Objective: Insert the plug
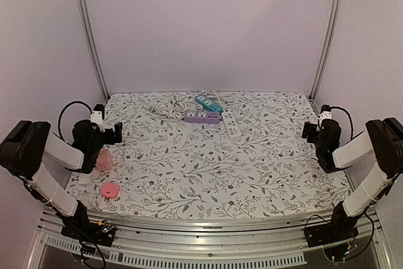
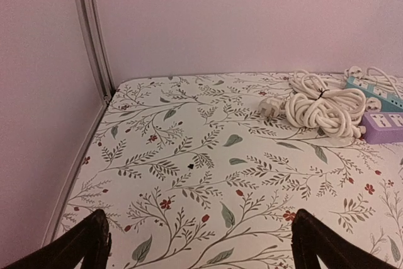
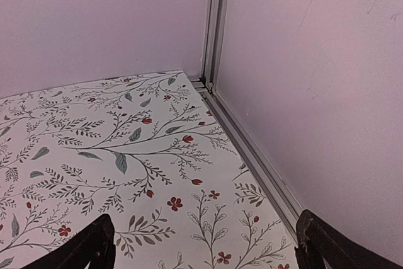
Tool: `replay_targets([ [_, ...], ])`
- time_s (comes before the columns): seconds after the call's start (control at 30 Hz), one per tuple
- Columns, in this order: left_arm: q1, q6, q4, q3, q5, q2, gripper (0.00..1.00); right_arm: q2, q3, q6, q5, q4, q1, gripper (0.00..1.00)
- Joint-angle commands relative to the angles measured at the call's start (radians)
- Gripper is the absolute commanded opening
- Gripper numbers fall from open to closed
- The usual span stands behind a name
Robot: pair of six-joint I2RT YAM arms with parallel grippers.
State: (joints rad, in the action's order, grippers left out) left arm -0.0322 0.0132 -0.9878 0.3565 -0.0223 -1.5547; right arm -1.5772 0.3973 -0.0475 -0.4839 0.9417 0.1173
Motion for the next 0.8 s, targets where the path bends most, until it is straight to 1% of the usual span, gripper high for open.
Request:
replay_targets([
  [0.0, 0.0, 0.01, 0.015, 0.015, -0.014, -0.005, 0.99, 0.008, 0.002, -0.006, -0.008, -0.011, -0.004, 0.99],
  [0.1, 0.0, 0.01, 0.016, 0.015, -0.014, -0.005, 0.99, 0.009, 0.001, -0.007, -0.018, -0.007, -0.004, 0.99],
  [0.17, -0.001, 0.008, 0.016, 0.016, -0.015, -0.005, 0.99, 0.034, 0.011, -0.016, -0.018, -0.074, -0.003, 0.99],
  [0.23, -0.002, 0.007, 0.017, 0.016, -0.015, -0.005, 1.0, 0.058, 0.004, 0.003, -0.005, -0.062, 0.008, 0.99],
  [0.27, -0.002, 0.007, 0.015, 0.015, -0.015, -0.004, 0.99, 0.08, 0.019, 0.013, -0.023, -0.132, 0.023, 0.99],
  [0.3, -0.001, 0.006, 0.015, 0.015, -0.01, -0.003, 1.0, 0.109, 0.054, 0.027, -0.029, -0.241, 0.033, 0.99],
  [0.37, 0.005, -0.001, 0.057, 0.038, 0.025, 0.019, 0.99, 0.201, 0.177, -0.005, -0.015, -0.559, 0.036, 0.99],
  [0.4, 0.006, -0.005, 0.135, 0.069, 0.045, 0.043, 0.99, 0.232, 0.25, -0.067, 0.021, -0.686, 0.036, 0.99],
  [0.43, 0.006, -0.001, 0.236, 0.125, 0.045, 0.068, 1.0, 0.245, 0.318, -0.089, 0.086, -0.798, 0.036, 0.99],
  [0.5, 0.01, -0.003, 0.483, 0.259, 0.042, 0.105, 1.0, 0.235, 0.479, -0.14, 0.229, -0.996, 0.041, 0.99],
  [0.57, 0.011, -0.091, 0.711, 0.402, 0.092, 0.132, 0.99, 0.185, 0.614, -0.215, 0.332, -1.142, 0.07, 0.99],
  [0.63, 0.011, -0.166, 0.941, 0.549, 0.145, 0.15, 0.99, 0.12, 0.748, -0.255, 0.333, -1.259, 0.139, 0.99],
  [0.67, 0.011, -0.22, 1.128, 0.621, 0.189, 0.154, 1.0, 0.064, 0.825, -0.264, 0.307, -1.323, 0.18, 0.99],
  [0.77, 0.011, -0.317, 1.463, 0.83, 0.242, 0.154, 1.0, -0.079, 1.08, -0.271, 0.251, -1.516, 0.292, 0.99],
])
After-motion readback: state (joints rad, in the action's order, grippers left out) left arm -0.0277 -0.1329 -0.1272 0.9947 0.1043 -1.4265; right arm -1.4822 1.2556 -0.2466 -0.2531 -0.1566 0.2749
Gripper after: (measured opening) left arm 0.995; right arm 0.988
